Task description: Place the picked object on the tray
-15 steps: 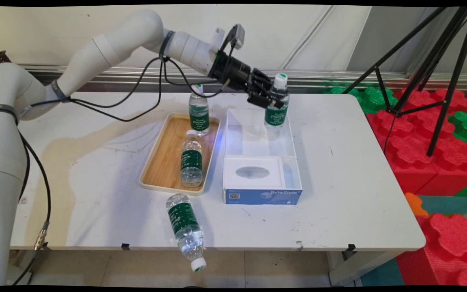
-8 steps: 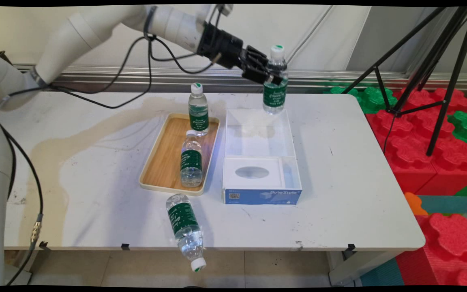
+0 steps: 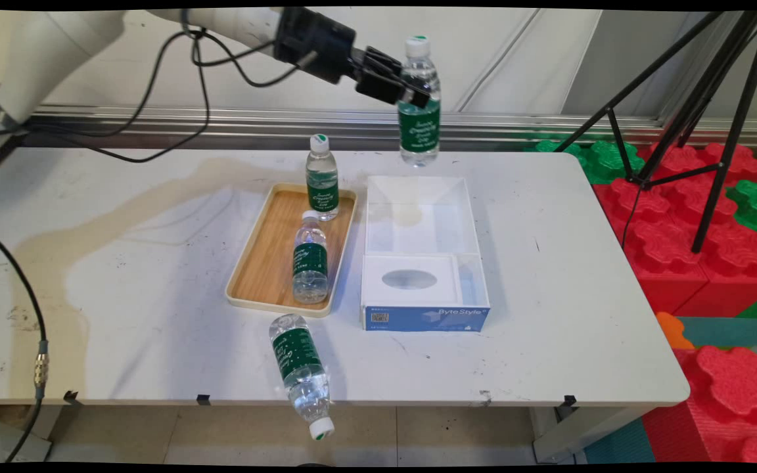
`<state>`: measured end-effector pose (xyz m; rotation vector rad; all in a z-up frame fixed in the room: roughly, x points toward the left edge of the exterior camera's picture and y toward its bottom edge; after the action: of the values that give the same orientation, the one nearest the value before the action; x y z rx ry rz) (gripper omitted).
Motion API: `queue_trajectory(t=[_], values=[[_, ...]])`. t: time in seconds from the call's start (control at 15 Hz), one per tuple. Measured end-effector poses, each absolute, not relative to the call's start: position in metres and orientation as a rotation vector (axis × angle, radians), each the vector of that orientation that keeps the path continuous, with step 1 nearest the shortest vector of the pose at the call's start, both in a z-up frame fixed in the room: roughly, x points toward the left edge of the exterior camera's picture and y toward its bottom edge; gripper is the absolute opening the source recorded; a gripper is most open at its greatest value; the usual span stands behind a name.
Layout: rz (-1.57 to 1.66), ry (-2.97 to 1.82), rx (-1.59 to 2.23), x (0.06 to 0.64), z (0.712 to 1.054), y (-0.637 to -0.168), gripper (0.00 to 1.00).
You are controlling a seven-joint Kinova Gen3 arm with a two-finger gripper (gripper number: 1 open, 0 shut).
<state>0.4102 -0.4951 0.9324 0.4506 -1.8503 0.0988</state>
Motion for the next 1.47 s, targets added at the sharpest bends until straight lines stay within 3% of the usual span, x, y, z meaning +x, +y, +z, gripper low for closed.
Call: queue_trajectory(t=[0.53,1.47], values=[[0.140,-1.845,0.484,0.468,0.940,-0.456,0.00],[0.146,-1.971,0.475,0.559,0.882,-0.377,0.00]])
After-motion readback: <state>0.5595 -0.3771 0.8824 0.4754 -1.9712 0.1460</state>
